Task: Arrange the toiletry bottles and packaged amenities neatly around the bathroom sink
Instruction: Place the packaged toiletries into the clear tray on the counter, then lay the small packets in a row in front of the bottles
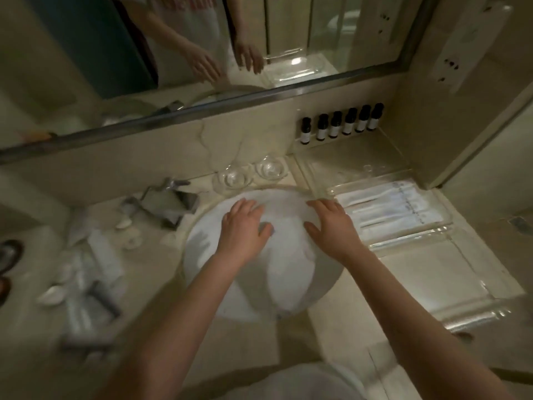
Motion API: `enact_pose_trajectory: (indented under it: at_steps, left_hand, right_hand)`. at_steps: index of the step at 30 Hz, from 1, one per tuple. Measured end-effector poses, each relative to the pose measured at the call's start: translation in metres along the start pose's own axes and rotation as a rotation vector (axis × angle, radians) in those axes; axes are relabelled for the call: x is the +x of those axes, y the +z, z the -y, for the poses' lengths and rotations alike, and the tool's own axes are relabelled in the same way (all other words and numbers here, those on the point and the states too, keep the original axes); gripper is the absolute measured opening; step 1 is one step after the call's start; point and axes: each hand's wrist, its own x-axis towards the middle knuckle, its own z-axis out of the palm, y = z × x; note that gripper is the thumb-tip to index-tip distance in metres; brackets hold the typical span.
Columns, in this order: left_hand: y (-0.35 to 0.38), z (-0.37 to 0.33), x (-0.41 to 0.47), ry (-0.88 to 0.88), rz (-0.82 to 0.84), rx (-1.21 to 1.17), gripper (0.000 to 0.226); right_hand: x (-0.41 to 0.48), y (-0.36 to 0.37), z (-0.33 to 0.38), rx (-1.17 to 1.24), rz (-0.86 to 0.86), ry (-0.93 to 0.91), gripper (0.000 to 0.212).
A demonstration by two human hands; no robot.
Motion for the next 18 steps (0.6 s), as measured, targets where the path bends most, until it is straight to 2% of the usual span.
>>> enact_pose_trajectory:
  at_steps: [7, 13, 18]
  left_hand:
    - [0.002, 0.115, -0.077, -0.271, -0.012, -0.078, 0.05]
    - [0.013, 0.202, -0.144, -0.557, 0.039, -0.118, 0.052]
    - [0.017, 0.261, -0.199, -0.794, -0.03, -0.169, 0.05]
  right_hand:
    - [-0.006, 0.072, 0.102, 0.031, 0.254, -0.216, 0.043]
    - [-0.006, 0.133, 0.195, -0.065, 0.506, -0.417, 0.044]
    - [-0.007, 0.178, 0.263, -0.088, 0.7, -0.481, 0.048]
